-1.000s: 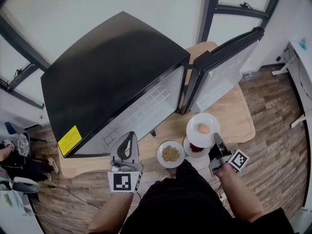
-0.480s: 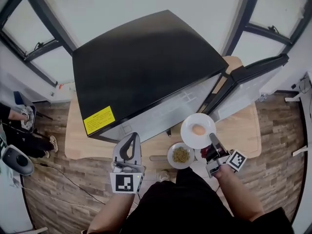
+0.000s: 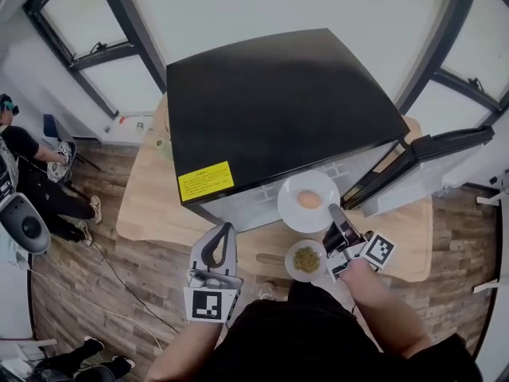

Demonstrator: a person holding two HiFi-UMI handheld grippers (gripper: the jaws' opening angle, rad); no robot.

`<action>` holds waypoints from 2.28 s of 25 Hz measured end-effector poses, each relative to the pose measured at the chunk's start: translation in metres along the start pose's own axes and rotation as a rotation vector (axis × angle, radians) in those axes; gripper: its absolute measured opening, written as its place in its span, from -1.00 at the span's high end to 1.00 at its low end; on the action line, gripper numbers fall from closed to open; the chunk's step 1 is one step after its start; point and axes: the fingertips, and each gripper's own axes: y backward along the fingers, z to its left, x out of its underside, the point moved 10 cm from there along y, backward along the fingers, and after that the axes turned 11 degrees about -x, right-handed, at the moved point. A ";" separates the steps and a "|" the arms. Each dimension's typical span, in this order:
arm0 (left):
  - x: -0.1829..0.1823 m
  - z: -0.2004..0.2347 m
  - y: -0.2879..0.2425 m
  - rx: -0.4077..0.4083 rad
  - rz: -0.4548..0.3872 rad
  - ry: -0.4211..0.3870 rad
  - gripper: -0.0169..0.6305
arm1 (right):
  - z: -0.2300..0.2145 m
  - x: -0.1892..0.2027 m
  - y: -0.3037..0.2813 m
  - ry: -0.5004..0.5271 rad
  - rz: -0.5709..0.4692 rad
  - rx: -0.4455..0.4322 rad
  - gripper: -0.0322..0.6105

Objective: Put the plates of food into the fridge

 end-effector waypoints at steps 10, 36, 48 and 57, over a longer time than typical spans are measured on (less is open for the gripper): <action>-0.011 0.035 0.024 -0.161 -0.007 0.009 0.93 | -0.001 0.005 -0.078 0.071 0.179 0.033 0.79; -0.012 0.075 0.049 -0.289 -0.025 -0.034 0.93 | 0.014 0.042 -0.172 0.288 0.322 0.234 0.78; -0.008 0.076 0.054 -0.268 -0.015 -0.028 0.93 | 0.017 0.053 -0.182 0.664 0.491 0.377 0.42; -0.009 0.080 0.042 -0.176 -0.020 -0.025 0.94 | 0.038 0.044 -0.165 0.735 0.429 0.327 0.37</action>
